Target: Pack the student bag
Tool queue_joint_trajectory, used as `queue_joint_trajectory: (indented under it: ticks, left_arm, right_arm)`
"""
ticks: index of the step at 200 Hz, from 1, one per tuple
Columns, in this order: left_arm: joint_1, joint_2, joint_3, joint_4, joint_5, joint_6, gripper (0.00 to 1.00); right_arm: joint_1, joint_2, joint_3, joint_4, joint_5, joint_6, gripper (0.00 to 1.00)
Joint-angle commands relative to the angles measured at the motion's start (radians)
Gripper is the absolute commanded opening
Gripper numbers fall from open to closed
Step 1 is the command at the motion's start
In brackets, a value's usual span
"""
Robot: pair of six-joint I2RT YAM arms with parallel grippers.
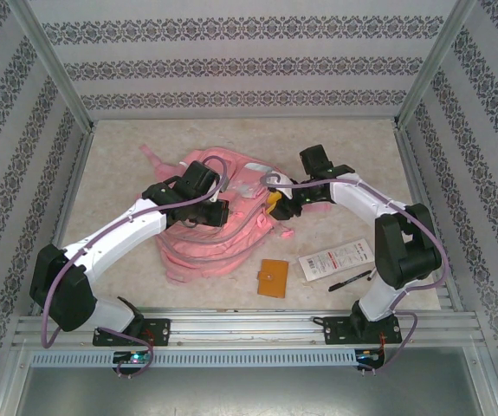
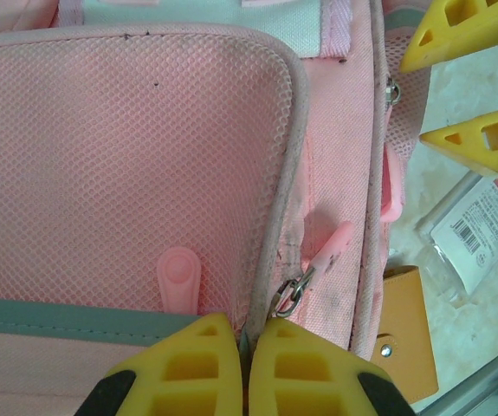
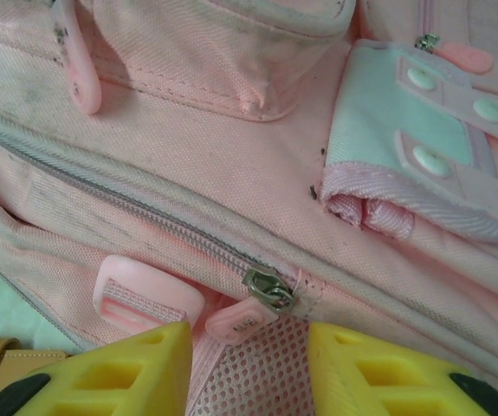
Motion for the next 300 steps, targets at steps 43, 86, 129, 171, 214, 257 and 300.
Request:
queue_joint_trajectory:
  ticks: [43,86,129,171,214,257,300]
  left_arm:
    - [0.002,-0.087,-0.029,0.168,0.040,-0.055,0.00]
    - [0.002,-0.094,-0.049,0.199,0.061,-0.064,0.00]
    - [0.002,-0.095,-0.064,0.228,0.059,-0.075,0.00]
    - [0.002,-0.109,-0.079,0.257,0.066,-0.079,0.00]
    - [0.004,-0.120,-0.088,0.276,0.070,-0.086,0.00]
    - [0.004,-0.123,-0.098,0.281,0.065,-0.077,0.00]
    - [0.004,-0.130,-0.099,0.287,0.061,-0.077,0.00]
  right_arm:
    - [0.001,0.039,0.052,-0.051,-0.025,0.132,0.46]
    - [0.005,0.080,0.109,-0.124,-0.074,0.141,0.47]
    - [0.006,0.117,0.157,-0.204,-0.160,0.122,0.44]
    - [-0.015,0.192,0.225,-0.280,-0.211,0.201,0.50]
    - [-0.019,0.221,0.243,-0.308,-0.228,0.247,0.41]
    - [-0.008,0.219,0.248,-0.338,-0.223,0.200,0.34]
    - [0.009,0.187,0.232,-0.333,-0.187,0.134,0.17]
